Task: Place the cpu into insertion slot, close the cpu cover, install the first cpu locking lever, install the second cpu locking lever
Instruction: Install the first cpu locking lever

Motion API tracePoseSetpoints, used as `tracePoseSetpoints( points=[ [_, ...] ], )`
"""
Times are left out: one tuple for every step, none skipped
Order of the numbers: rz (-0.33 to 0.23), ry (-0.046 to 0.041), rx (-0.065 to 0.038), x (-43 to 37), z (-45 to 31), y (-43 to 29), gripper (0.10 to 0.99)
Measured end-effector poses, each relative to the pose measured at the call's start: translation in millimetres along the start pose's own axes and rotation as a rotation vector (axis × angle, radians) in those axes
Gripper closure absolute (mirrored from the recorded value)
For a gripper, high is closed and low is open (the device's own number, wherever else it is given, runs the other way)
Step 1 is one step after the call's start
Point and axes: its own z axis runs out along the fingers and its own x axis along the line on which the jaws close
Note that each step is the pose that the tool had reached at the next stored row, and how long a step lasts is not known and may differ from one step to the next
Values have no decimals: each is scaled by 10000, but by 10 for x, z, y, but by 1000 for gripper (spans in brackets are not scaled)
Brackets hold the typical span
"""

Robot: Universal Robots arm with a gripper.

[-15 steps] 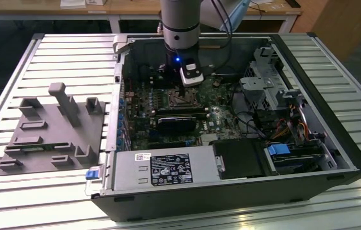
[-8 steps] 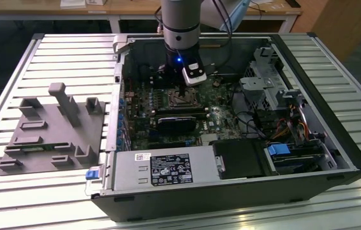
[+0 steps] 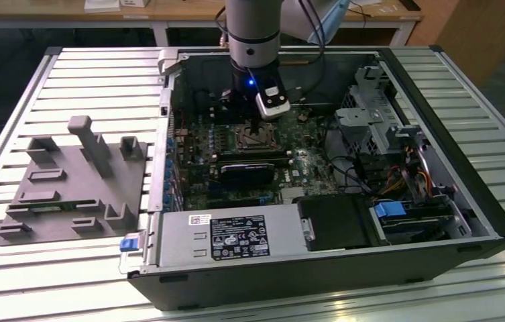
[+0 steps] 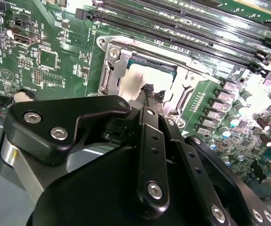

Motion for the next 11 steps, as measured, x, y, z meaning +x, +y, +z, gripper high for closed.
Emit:
tracePoseSetpoints(
  points=[
    [0, 0, 0, -1, -18, 1, 980],
    [0, 0, 0, -2, -36, 3, 980],
    [0, 0, 0, -4, -55, 4, 980],
    [0, 0, -1, -5, -73, 5, 980],
    [0, 0, 0, -6, -92, 7, 980],
    [0, 1, 0, -7, -109, 8, 980],
    [0, 1, 0, -8, -124, 9, 980],
    [0, 1, 0, -9, -139, 10, 980],
    [0, 0, 0, -10, -147, 11, 980],
    [0, 0, -2, -10, -148, 11, 980],
    [0, 0, -2, -10, -148, 11, 980]
  ],
)
